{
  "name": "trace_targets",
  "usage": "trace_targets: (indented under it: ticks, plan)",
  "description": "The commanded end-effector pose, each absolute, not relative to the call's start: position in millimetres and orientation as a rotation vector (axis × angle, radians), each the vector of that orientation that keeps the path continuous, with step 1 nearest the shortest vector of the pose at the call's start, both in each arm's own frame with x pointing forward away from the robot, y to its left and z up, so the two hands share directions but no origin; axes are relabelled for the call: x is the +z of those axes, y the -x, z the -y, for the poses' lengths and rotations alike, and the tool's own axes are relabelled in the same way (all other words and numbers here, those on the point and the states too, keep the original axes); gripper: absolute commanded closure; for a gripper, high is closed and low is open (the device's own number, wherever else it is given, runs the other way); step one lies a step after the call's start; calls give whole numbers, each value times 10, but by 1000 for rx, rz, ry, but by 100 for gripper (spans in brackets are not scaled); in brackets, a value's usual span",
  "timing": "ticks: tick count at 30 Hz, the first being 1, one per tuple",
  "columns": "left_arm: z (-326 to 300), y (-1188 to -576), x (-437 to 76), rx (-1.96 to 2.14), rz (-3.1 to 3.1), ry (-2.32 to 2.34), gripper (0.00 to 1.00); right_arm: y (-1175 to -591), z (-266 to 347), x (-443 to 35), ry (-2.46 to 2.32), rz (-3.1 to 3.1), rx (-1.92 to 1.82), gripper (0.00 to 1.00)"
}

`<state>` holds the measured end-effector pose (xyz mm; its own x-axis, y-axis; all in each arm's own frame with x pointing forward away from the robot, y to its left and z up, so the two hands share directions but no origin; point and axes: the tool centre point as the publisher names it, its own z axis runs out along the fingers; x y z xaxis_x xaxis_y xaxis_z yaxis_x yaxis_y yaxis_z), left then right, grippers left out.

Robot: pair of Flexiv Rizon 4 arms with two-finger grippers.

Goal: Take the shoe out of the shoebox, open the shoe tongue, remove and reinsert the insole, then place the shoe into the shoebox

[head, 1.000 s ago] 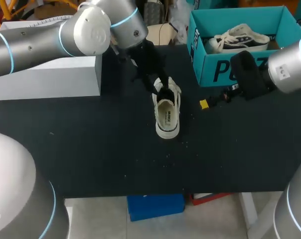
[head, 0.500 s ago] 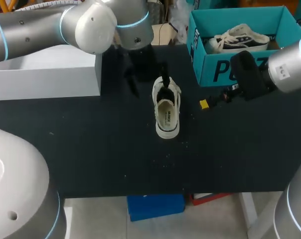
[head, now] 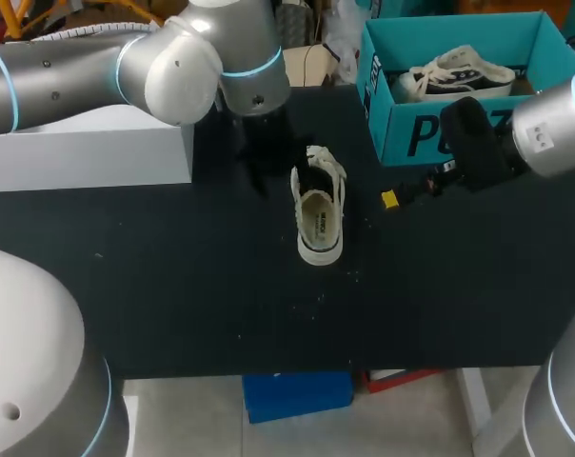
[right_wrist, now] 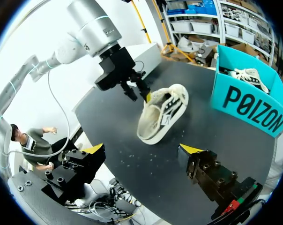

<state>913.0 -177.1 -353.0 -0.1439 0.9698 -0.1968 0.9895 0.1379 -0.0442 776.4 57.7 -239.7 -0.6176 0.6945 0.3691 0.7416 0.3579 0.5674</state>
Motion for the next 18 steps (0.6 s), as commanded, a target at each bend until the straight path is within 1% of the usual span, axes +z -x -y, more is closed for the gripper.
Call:
trace_targets:
  ticks: [1, 3, 6, 8, 9, 14, 18]
  plan:
    - [1815, -9178, -3670, -211, -2244, -2019, 60, -7772, -593, -2397, 1345, 2536, -1108, 0]
    - [1844, -9201, -3738, -166, -2197, -2066, 67, -7772, -593, -2397, 1345, 2536, -1108, 0]
    - [1885, -9226, -3824, -150, -2146, -2086, 64, -7772, -593, -2397, 1345, 2536, -1108, 0]
    - [1914, -9254, -3865, -140, -2118, -2082, 58, -7772, -593, -2397, 1345, 2536, -1108, 0]
    - [1931, -9267, -3884, -124, -2094, -2079, 57, -7772, -593, -2397, 1345, 2536, -1108, 0]
    - [1986, -9311, -3979, -125, -2053, -2069, 60, -7772, -593, -2397, 1345, 2536, -1108, 0]
    - [2039, -9321, -4046, -122, -2029, -2079, 60, -7772, -593, -2397, 1345, 2536, -1108, 0]
